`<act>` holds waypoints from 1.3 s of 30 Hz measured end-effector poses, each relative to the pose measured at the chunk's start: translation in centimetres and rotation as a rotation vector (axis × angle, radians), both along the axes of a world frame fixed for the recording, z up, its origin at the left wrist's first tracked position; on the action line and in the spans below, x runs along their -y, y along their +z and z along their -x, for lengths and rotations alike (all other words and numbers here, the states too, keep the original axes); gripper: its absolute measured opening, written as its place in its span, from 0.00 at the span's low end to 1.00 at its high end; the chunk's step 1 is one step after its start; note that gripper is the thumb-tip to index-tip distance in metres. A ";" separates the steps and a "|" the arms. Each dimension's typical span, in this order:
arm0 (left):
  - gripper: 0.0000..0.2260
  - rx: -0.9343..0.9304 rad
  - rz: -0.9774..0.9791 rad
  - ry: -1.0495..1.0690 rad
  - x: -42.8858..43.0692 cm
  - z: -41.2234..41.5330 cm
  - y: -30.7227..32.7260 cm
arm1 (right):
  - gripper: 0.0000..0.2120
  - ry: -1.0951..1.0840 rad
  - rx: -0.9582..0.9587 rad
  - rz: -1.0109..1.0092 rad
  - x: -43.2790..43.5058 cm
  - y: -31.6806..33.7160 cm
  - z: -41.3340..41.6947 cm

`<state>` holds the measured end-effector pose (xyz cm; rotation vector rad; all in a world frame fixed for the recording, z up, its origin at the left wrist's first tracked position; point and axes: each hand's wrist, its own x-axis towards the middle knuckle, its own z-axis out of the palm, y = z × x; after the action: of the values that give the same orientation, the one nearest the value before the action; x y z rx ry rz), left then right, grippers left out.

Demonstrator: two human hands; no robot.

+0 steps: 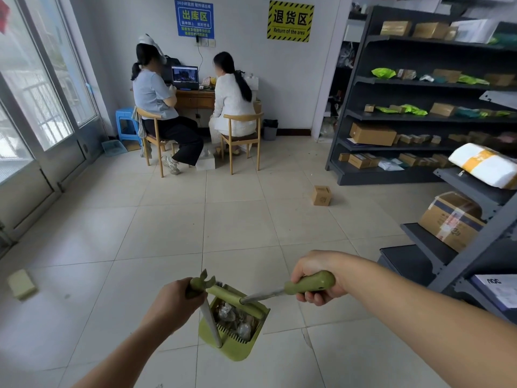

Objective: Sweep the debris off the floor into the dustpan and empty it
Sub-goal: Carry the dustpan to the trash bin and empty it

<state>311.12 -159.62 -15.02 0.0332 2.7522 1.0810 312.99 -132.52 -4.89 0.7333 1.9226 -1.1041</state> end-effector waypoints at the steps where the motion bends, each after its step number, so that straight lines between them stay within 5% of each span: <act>1: 0.03 -0.004 0.000 0.000 -0.6 0.5 0.1 | 0.08 0.002 0.000 0.000 -0.6 0.0 0.5; 39: 0.03 -0.006 0.000 -0.060 -11.2 27.9 0.5 | 0.07 -0.025 0.010 -0.040 -9.9 0.4 26.2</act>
<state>283.18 -148.45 -14.52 0.1187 2.7378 1.0671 286.82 -122.59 -4.52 0.7853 1.9367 -1.0786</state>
